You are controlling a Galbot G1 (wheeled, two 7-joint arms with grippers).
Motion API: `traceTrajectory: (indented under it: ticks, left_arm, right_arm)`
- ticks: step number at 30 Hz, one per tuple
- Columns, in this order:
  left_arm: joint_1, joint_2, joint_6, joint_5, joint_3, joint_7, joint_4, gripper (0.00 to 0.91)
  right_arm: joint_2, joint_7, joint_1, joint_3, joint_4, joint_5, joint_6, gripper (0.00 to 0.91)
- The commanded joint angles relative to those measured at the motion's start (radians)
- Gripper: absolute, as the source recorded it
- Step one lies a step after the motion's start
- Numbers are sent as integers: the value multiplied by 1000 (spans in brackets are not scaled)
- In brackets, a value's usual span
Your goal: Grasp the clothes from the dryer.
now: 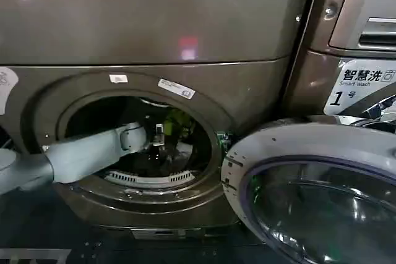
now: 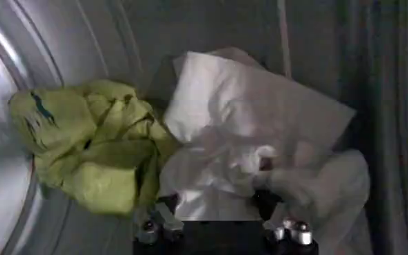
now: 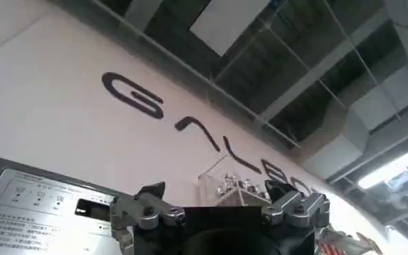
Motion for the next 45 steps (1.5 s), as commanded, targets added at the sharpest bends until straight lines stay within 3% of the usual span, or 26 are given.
traceTrajectory:
  ticks: [1, 24, 45]
  left_arm:
    - [32, -14, -12, 12, -18, 0, 74, 0]
    - [62, -13, -43, 11, -60, -13, 72, 0]
    - [158, 48, -59, -125, -331, -266, -69, 0]
  right_arm:
    - [0, 0, 2, -4, 0, -2, 0, 907]
    - [1, 3, 2, -6, 12, -5, -5, 907]
    - [0, 19, 18, -37, 33, -23, -29, 907]
